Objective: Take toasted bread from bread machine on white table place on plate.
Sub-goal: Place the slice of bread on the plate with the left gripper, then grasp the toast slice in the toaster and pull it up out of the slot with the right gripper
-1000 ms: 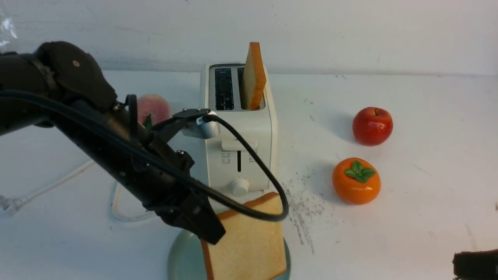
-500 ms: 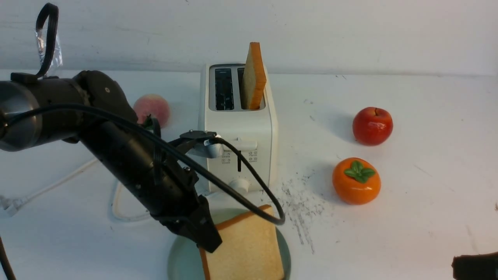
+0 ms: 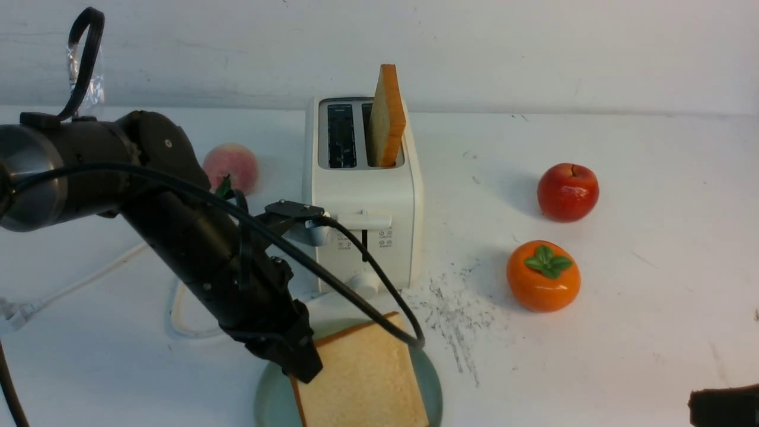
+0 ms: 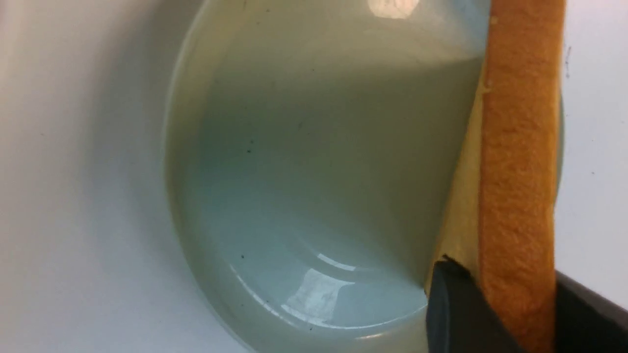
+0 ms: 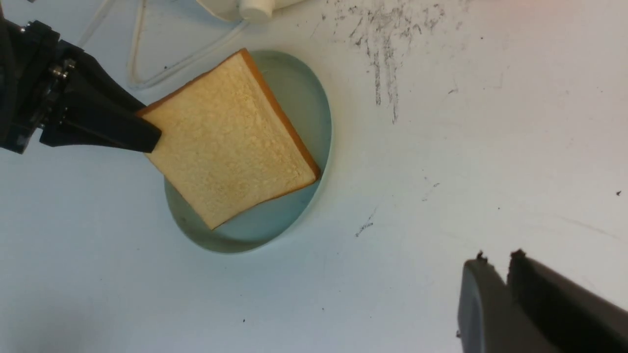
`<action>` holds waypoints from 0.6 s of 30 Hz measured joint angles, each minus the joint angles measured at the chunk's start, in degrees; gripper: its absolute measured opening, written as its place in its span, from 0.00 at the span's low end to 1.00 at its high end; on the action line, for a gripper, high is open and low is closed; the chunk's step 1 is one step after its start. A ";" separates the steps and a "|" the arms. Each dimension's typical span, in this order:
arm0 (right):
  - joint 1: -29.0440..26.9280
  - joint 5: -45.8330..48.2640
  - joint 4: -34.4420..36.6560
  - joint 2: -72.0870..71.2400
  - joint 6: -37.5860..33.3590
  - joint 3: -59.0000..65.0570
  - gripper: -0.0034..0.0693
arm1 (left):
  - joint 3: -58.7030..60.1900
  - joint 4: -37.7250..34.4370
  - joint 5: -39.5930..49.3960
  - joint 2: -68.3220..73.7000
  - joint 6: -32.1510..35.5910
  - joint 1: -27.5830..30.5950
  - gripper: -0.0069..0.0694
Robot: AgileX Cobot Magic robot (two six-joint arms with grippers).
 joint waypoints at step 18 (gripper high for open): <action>1.89 6.97 -6.15 16.87 0.00 -28.75 0.11 | -5.68 25.46 1.00 -15.07 -30.36 0.00 0.21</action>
